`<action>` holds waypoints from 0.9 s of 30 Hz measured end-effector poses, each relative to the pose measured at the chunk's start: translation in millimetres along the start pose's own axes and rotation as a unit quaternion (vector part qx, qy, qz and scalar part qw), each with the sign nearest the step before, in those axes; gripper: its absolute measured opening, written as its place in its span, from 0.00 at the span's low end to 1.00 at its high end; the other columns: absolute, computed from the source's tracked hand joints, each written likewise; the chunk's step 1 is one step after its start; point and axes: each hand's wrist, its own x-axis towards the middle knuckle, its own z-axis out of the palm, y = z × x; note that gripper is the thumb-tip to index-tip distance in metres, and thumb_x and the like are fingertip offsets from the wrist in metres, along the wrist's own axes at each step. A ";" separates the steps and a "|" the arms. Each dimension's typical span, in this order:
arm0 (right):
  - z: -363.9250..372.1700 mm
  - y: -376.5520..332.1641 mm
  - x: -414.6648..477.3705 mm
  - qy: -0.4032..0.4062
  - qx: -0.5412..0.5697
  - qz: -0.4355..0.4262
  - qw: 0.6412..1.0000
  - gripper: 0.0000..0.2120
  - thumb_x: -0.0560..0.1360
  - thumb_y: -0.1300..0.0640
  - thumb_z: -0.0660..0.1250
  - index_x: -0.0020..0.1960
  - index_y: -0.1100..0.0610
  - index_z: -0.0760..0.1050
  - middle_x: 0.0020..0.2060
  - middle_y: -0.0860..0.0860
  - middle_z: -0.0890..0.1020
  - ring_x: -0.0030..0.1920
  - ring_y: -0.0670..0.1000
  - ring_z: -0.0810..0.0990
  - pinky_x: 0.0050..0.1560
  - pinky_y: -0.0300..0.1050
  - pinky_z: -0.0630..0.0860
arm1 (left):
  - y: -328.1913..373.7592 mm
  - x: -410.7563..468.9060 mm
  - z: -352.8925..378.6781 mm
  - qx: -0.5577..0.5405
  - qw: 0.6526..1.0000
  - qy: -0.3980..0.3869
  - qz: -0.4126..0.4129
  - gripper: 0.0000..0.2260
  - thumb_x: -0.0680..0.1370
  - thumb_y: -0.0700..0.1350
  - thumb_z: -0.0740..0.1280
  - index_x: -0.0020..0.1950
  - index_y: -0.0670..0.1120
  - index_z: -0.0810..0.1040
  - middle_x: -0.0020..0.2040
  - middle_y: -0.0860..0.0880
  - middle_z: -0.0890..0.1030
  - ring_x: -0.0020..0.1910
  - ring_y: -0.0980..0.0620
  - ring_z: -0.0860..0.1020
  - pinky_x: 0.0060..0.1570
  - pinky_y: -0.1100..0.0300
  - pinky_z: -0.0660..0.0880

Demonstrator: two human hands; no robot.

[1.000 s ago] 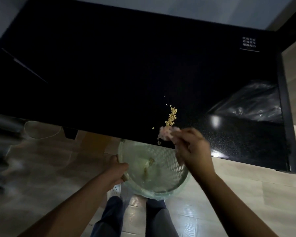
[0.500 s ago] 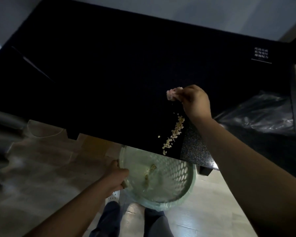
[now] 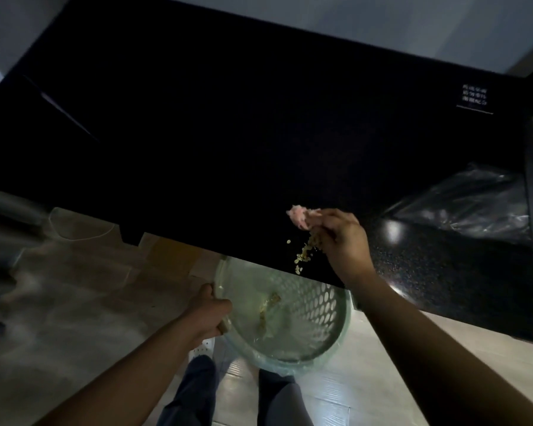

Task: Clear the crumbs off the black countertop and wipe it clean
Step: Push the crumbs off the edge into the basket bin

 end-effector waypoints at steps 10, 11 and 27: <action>16.6 -35.1 -83.9 -0.077 0.006 0.013 0.997 0.10 0.74 0.63 0.70 0.52 0.53 0.84 0.51 0.49 0.83 0.52 0.50 0.76 0.51 0.23 0.62 | 3.7 -8.9 -4.2 0.014 1.000 0.000 0.004 0.19 0.75 0.32 0.62 0.65 0.42 0.66 0.57 0.36 0.75 0.52 0.35 0.78 0.44 0.44 0.79; 15.8 -37.3 -88.8 -0.085 0.012 0.014 0.996 0.10 0.74 0.62 0.71 0.52 0.53 0.84 0.50 0.49 0.83 0.52 0.50 0.76 0.51 0.23 0.62 | 3.7 -9.1 -4.3 0.018 1.000 0.001 0.006 0.19 0.75 0.32 0.62 0.65 0.42 0.66 0.58 0.36 0.75 0.52 0.35 0.78 0.46 0.42 0.78; 35.1 -50.4 -45.3 -0.044 -0.016 -0.002 0.999 0.10 0.75 0.64 0.68 0.52 0.55 0.84 0.52 0.52 0.82 0.53 0.54 0.76 0.53 0.40 0.71 | 4.6 -6.3 -12.0 0.032 0.999 0.004 0.000 0.16 0.75 0.33 0.62 0.60 0.44 0.67 0.56 0.39 0.76 0.49 0.40 0.78 0.38 0.51 0.78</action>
